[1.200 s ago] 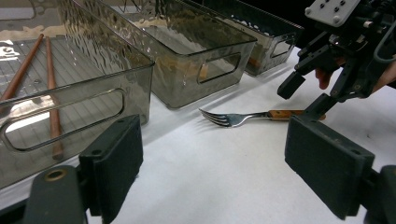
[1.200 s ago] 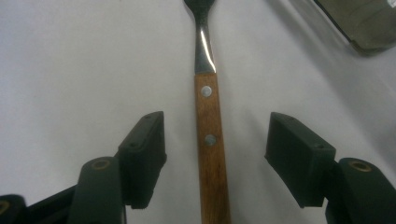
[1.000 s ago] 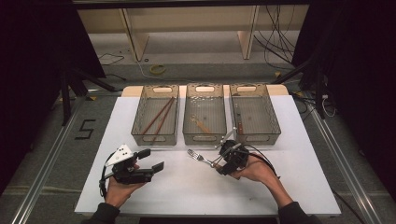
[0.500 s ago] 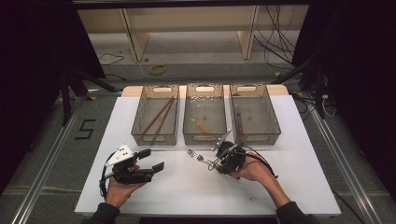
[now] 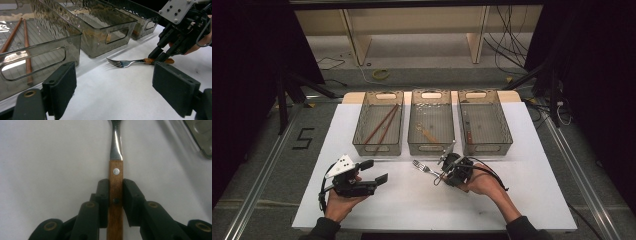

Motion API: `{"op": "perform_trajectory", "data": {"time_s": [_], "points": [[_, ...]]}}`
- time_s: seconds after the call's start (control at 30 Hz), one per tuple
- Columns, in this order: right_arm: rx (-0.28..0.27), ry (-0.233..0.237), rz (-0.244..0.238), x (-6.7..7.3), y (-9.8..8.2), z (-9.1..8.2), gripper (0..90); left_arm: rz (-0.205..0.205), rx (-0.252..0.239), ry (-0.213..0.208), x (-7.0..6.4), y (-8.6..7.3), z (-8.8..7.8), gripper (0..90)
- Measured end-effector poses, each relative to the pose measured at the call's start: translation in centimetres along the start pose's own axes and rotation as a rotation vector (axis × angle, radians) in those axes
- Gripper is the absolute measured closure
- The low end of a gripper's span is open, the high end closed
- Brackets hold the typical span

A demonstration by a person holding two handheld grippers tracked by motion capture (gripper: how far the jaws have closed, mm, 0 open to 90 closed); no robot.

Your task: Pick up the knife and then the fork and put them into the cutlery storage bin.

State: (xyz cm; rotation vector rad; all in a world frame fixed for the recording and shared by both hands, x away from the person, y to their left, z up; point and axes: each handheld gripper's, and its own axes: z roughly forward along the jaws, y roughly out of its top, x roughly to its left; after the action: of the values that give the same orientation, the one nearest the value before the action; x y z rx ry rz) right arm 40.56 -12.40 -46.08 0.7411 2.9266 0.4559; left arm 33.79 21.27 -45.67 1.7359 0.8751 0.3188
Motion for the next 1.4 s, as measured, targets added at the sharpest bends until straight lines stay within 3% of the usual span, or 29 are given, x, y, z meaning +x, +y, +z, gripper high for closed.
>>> {"op": "perform_trajectory", "data": {"time_s": [0.27, 0.6, 0.67, 0.9, 1.1, 1.4], "points": [[0.006, -0.014, -0.03, 0.2, 0.1, 0.0, 77.3, 0.001, 0.001, 0.0, 0.0, 0.0, 0.0, 18.9], [-0.029, 0.017, -0.029, 0.0, -0.2, -0.7, 77.7, 0.001, 0.0, 0.0, 0.0, 0.0, -0.1, 18.9], [-0.041, 0.017, -0.008, 0.0, -0.2, -0.9, 77.7, 0.0, -0.002, -0.001, 0.0, 0.0, -0.1, 19.0], [-0.1, 0.065, 0.0, -0.1, -0.3, -1.9, 77.7, 0.001, 0.0, 0.0, 0.0, 0.0, -0.1, 19.0], [-0.158, 0.061, -0.003, -0.2, -0.4, -3.3, 77.7, 0.001, 0.0, 0.0, 0.1, 0.0, -0.1, 18.9], [-0.249, 0.067, 0.033, -0.9, -0.8, -4.9, 77.7, 0.0, -0.001, 0.001, 0.1, 0.0, -0.1, 18.9]]}}
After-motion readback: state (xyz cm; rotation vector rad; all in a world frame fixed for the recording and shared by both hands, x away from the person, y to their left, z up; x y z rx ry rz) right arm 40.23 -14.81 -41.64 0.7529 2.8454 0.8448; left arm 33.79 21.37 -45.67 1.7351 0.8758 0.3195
